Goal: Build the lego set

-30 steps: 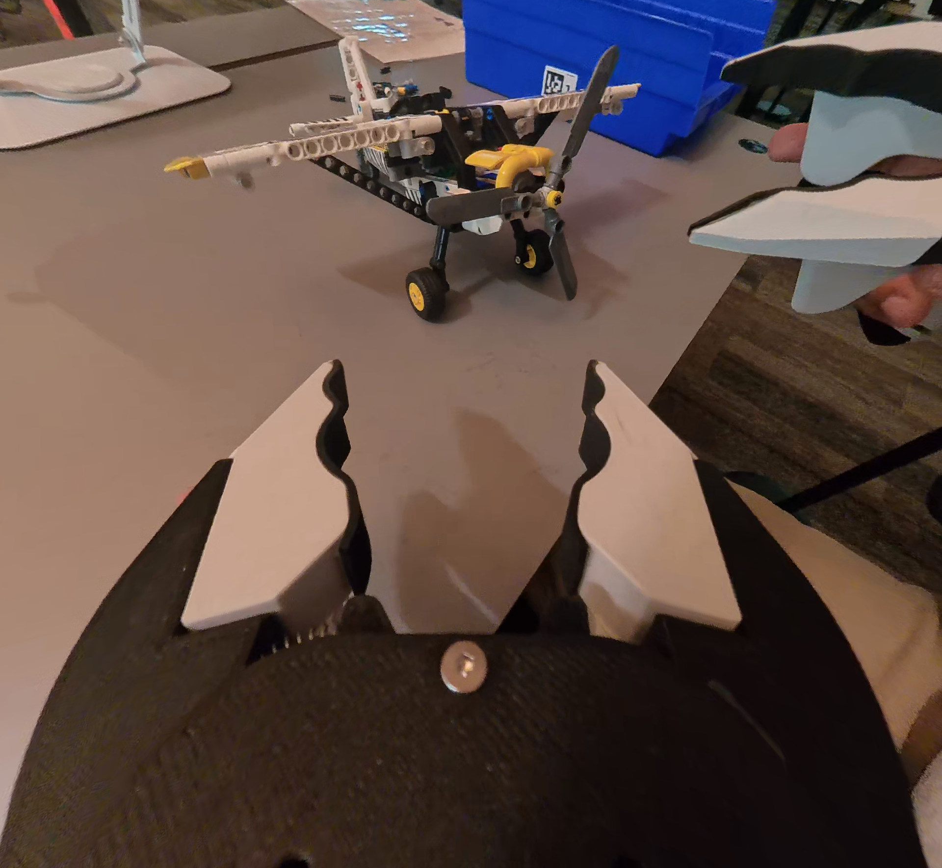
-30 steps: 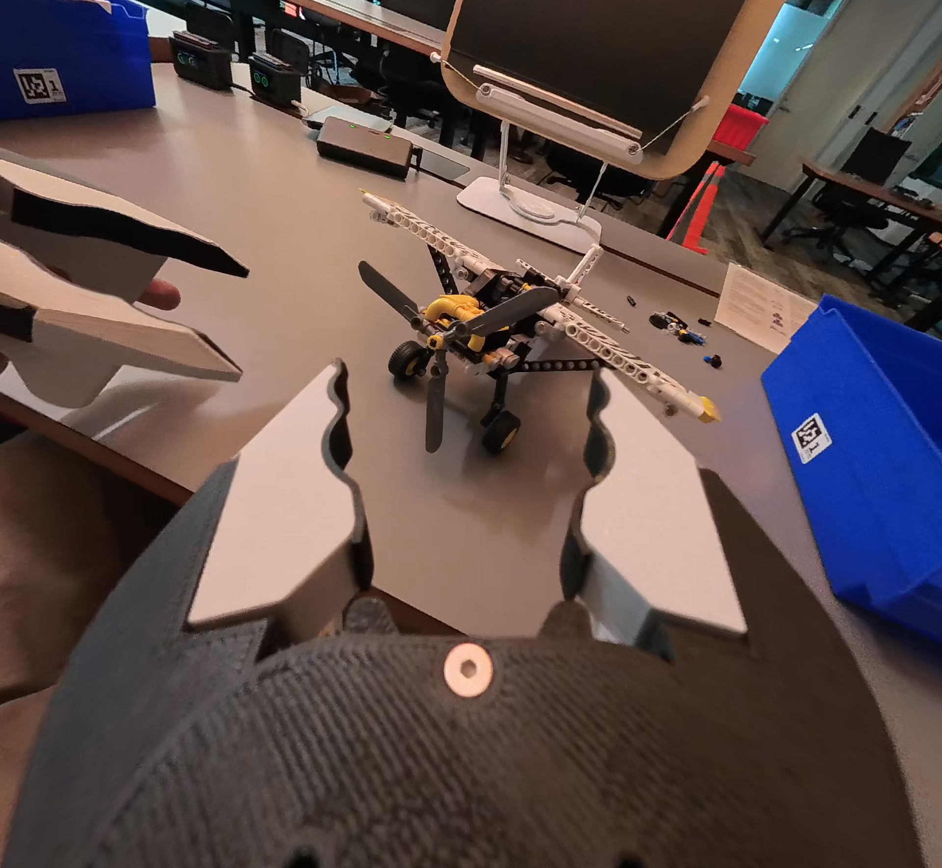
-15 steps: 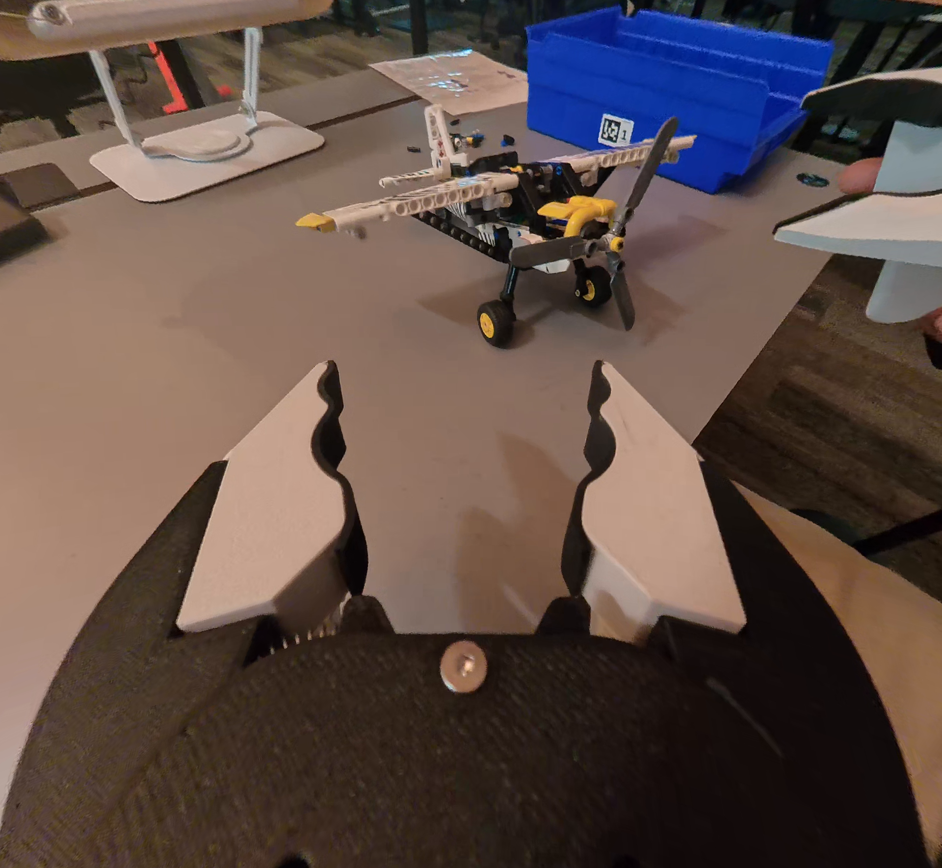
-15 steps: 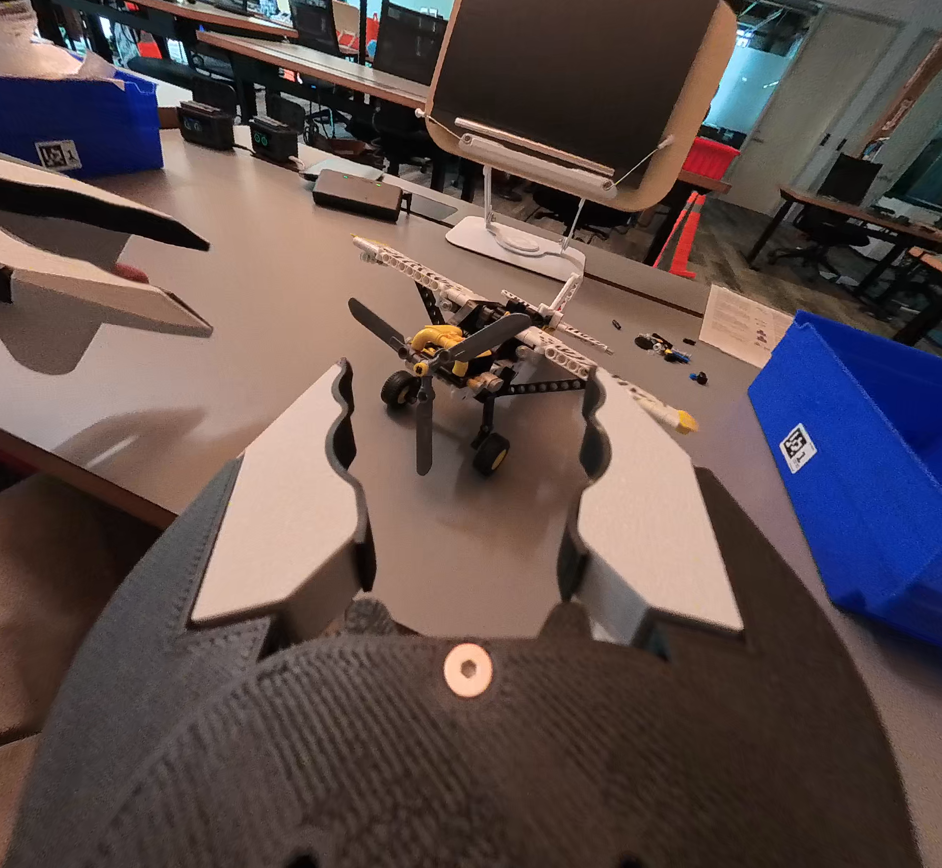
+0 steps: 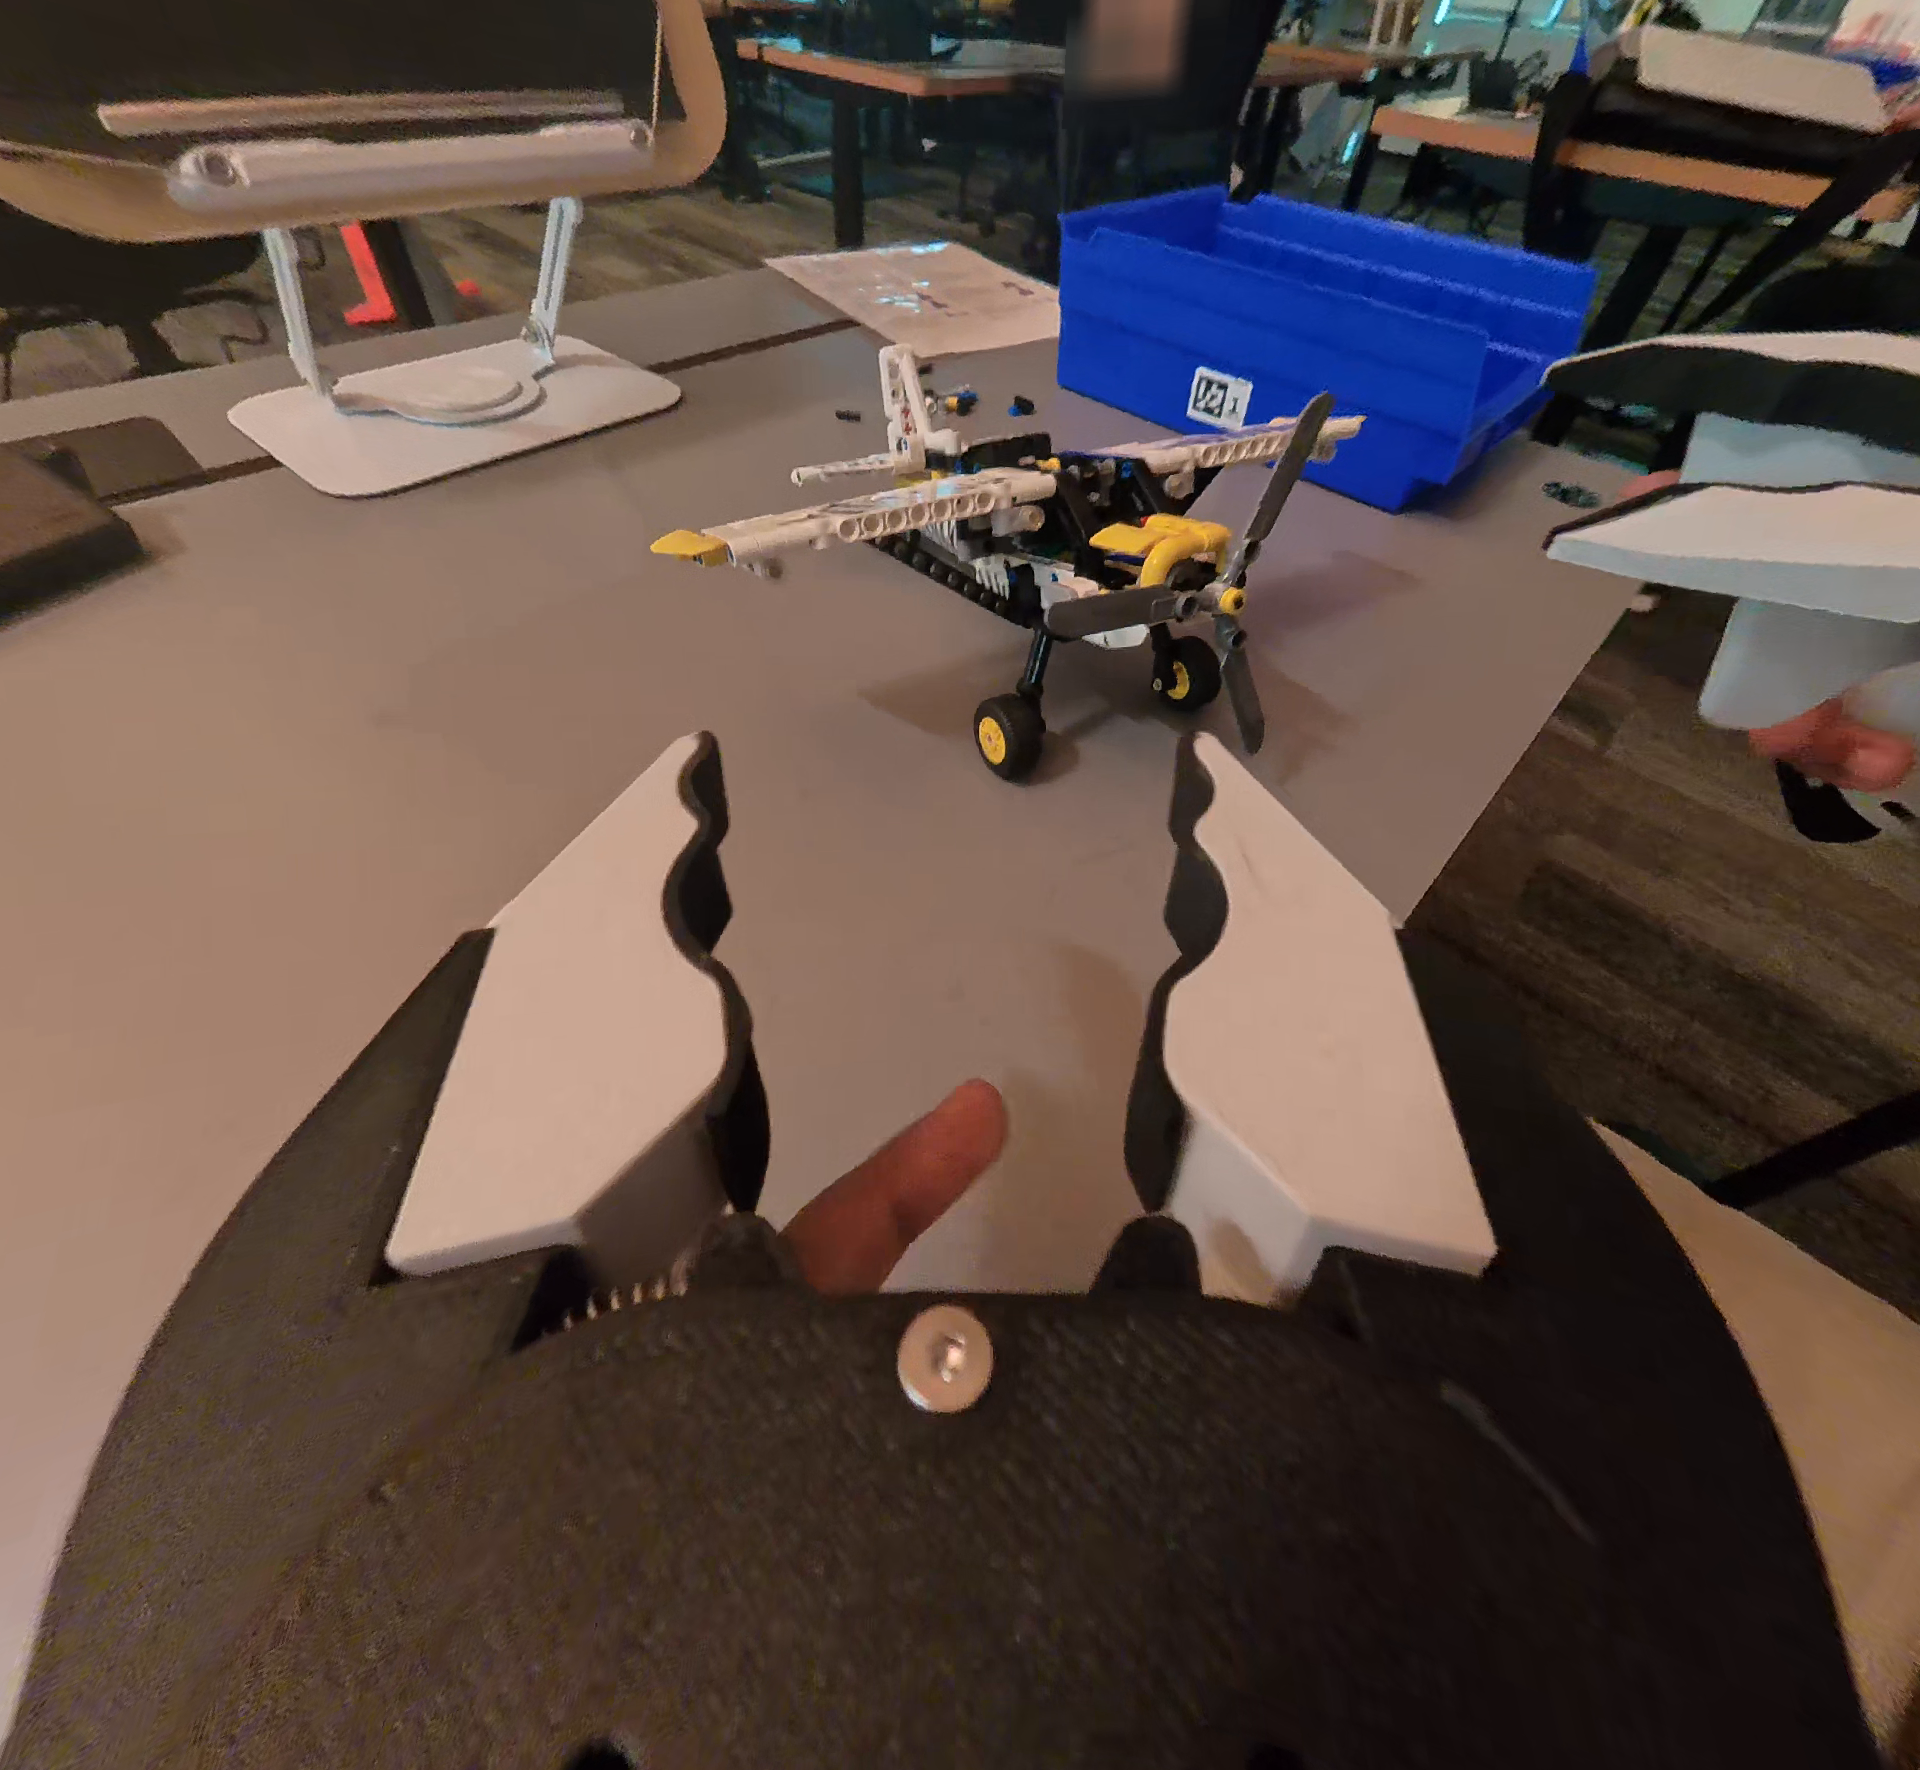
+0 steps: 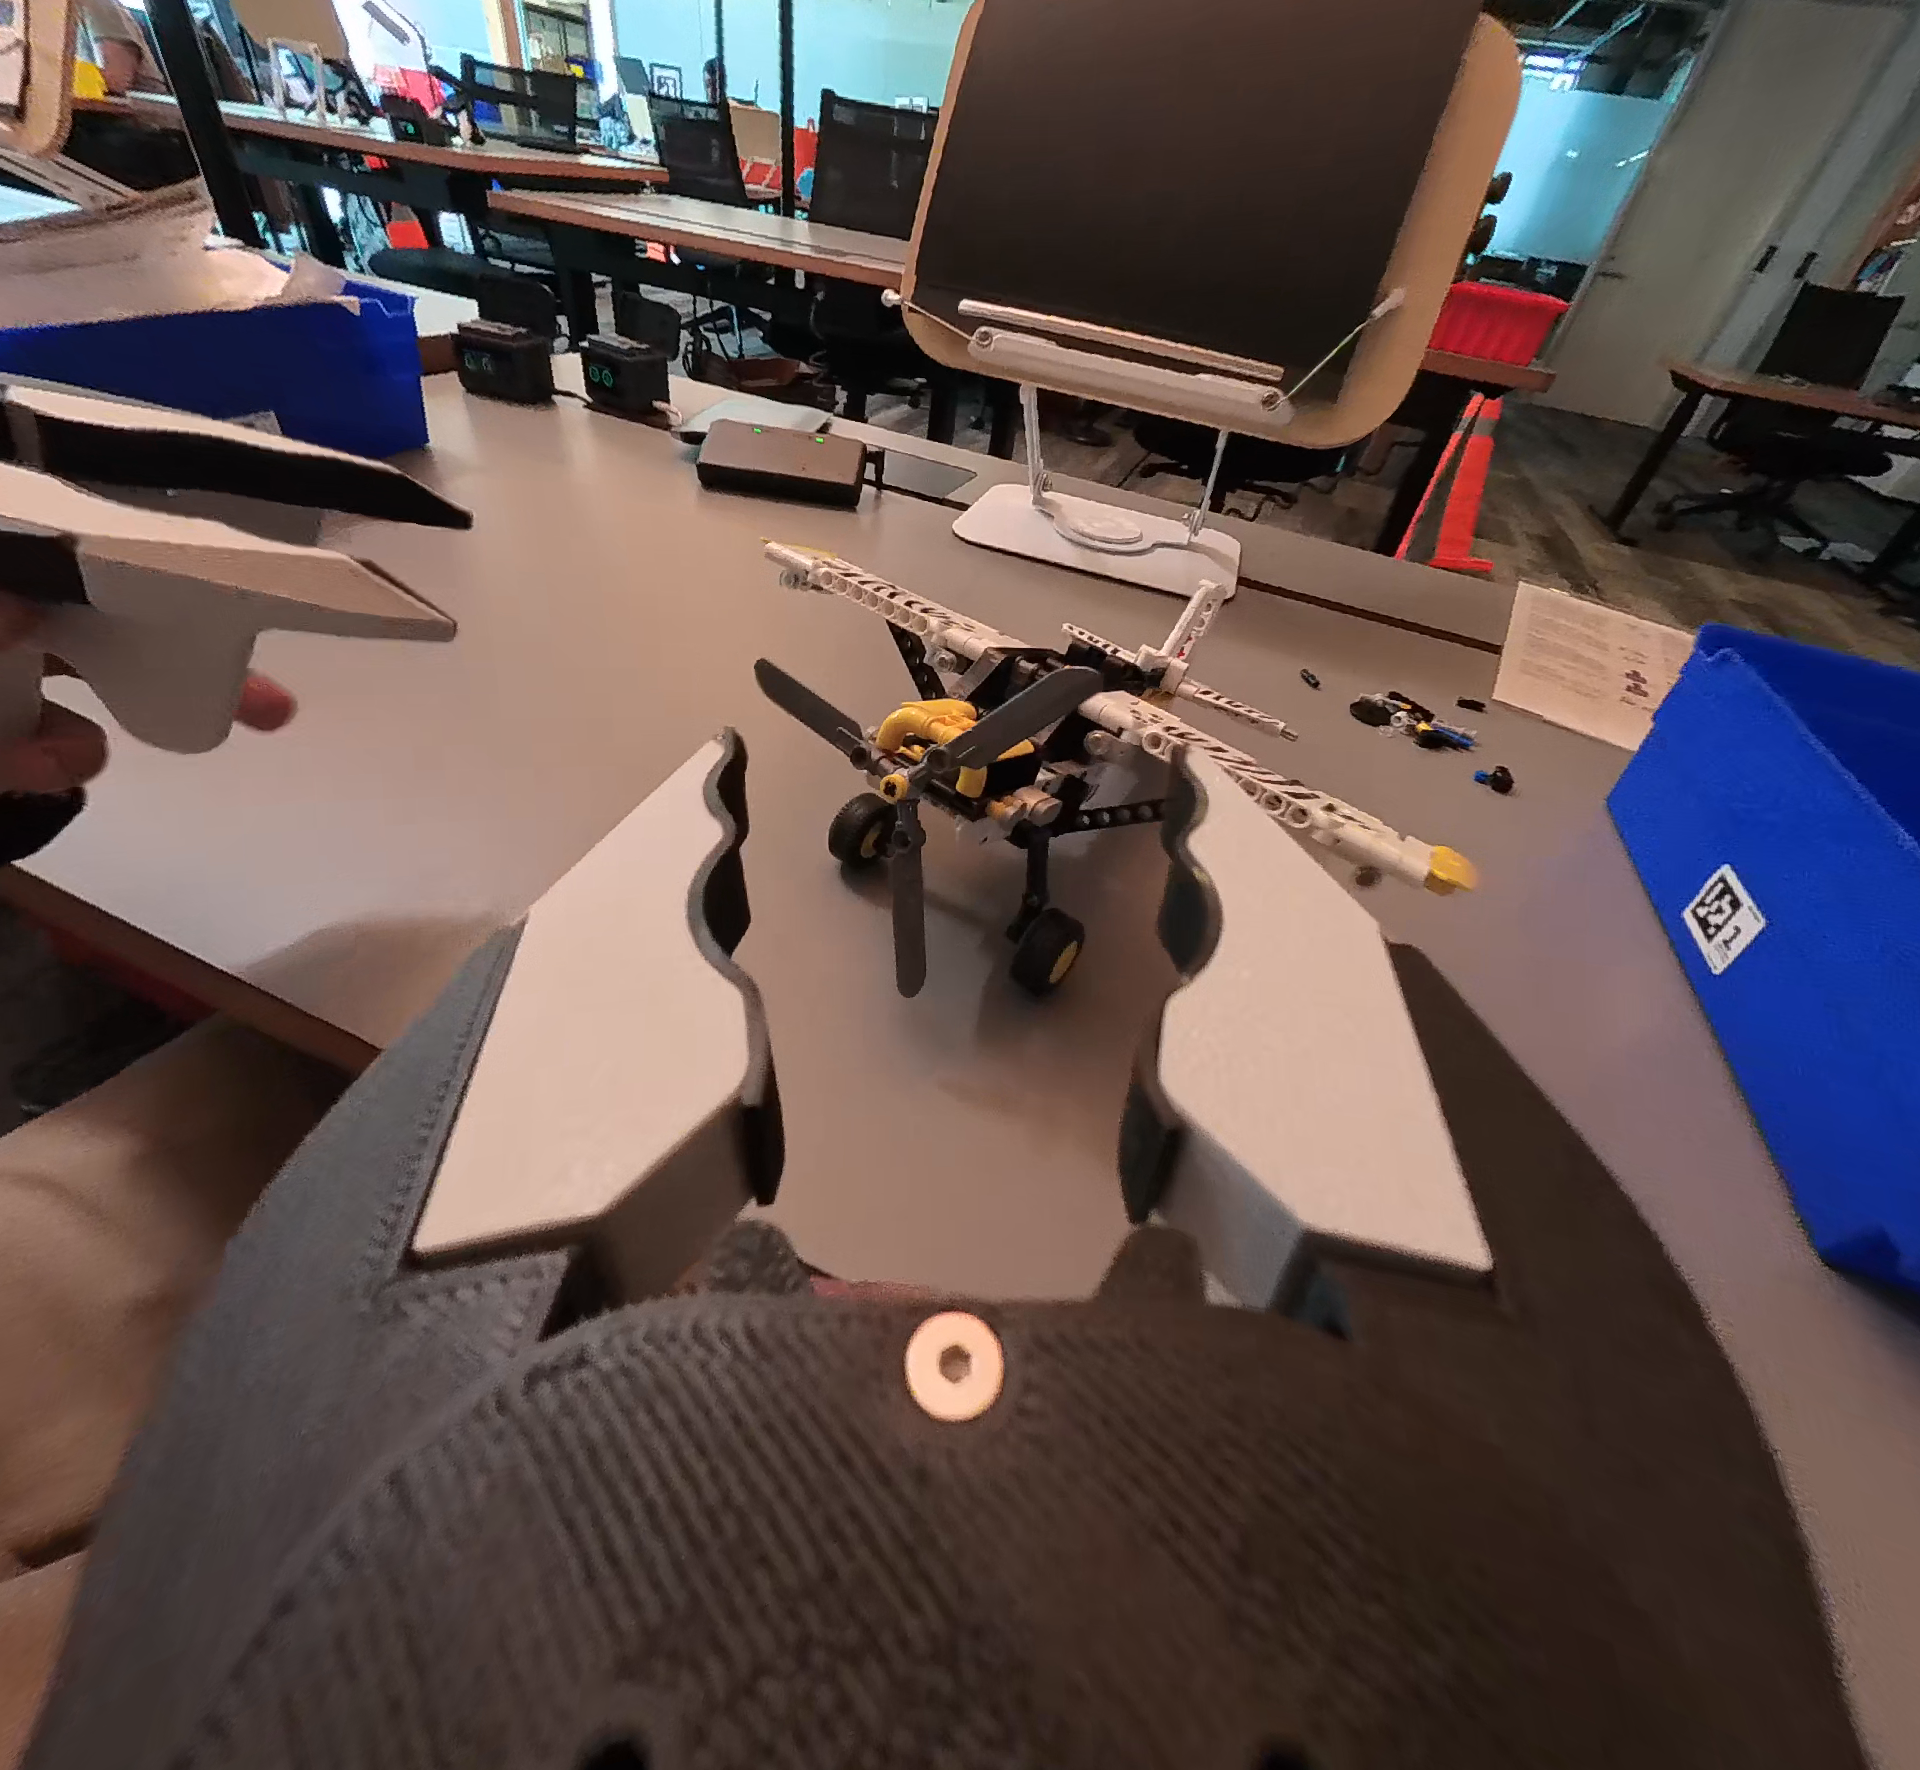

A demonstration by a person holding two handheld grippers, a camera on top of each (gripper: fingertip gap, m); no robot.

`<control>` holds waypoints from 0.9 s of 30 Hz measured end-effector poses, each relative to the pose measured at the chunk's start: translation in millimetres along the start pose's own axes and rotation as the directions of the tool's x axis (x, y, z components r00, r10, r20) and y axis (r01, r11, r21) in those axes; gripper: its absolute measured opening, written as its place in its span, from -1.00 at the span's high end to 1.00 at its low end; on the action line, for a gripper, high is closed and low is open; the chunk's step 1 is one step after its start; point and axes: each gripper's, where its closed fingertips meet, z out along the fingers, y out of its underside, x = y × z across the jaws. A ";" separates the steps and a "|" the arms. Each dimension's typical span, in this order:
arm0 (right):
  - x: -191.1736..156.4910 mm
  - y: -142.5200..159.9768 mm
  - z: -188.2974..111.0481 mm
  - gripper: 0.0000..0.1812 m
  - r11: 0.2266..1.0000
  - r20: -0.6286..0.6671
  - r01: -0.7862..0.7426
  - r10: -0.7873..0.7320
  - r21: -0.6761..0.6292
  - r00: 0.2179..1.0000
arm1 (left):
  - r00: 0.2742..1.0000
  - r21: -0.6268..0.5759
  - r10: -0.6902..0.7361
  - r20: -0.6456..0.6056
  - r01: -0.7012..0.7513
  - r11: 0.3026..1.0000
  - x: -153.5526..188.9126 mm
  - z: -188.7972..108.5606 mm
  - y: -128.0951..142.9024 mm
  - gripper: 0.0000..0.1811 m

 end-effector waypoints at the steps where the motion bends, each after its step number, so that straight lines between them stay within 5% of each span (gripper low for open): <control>1: 0.9 -0.6 -0.4 0.14 1.000 -0.001 -0.006 0.006 0.005 1.000 | 1.000 0.018 0.002 -0.012 -0.002 1.000 2.0 -1.3 -3.1 0.15; 9: 6.2 4.8 3.0 0.21 1.000 -0.016 0.004 -0.004 0.016 1.000 | 0.999 0.054 -0.020 -0.029 0.021 0.998 0.8 -8.0 -6.0 0.61; 16: 8.5 33.3 17.9 0.26 1.000 0.000 -0.020 0.020 -0.012 1.000 | 0.994 0.085 -0.106 -0.016 0.107 0.991 -17.6 -2.2 3.8 0.82; 27: 17.4 54.6 27.1 0.28 0.999 0.012 -0.010 0.010 0.039 1.000 | 0.993 0.053 -0.109 0.039 0.107 0.993 -35.6 12.2 29.6 0.81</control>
